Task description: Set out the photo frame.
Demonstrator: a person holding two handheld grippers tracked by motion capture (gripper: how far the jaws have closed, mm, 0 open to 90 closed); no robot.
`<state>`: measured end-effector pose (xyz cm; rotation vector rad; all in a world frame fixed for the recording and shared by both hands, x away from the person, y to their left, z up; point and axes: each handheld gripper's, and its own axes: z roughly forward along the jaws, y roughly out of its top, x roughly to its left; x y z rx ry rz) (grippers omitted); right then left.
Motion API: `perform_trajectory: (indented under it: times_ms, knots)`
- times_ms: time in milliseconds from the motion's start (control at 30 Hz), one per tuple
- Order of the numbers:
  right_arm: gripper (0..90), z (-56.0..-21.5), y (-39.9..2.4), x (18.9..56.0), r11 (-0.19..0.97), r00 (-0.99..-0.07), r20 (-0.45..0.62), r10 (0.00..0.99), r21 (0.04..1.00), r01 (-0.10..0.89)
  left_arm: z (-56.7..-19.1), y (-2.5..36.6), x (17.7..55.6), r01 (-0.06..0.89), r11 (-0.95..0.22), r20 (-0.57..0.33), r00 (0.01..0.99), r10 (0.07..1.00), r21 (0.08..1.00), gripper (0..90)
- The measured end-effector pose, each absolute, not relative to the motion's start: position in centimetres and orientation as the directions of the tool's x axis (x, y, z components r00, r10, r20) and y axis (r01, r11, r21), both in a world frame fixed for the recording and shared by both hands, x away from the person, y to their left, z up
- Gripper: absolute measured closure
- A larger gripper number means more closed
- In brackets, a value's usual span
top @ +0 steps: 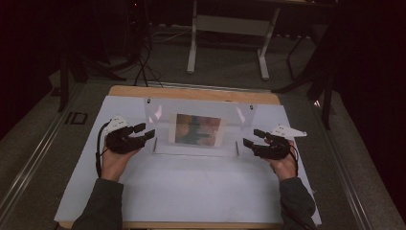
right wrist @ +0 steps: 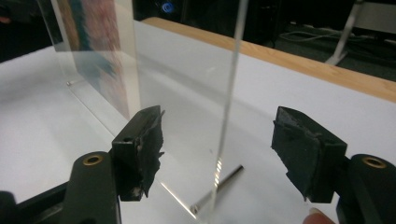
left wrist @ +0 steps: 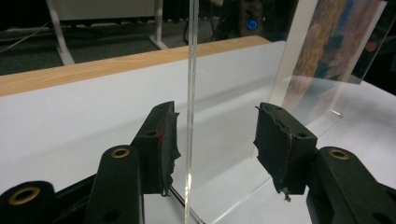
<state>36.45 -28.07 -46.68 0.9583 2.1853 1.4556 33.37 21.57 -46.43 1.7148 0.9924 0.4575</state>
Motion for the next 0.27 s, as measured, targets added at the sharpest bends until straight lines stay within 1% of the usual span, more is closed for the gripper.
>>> perform_trajectory:
  times_ms: [133, 267]
  knots:
    - [31.0, -47.0, -28.7, 36.5, 0.253, -0.703, 0.084, 0.706, 0.898, 0.361, -46.7, 22.0, 33.0, 0.408, -0.105, -0.162, 0.568, 0.807, 0.907, 47.6]
    - [26.8, -47.3, -29.3, 36.4, 0.269, -0.695, 0.088, 0.713, 0.882, 0.387, -47.1, 22.4, 32.7, 0.421, -0.108, -0.165, 0.561, 0.811, 0.900, 46.7]
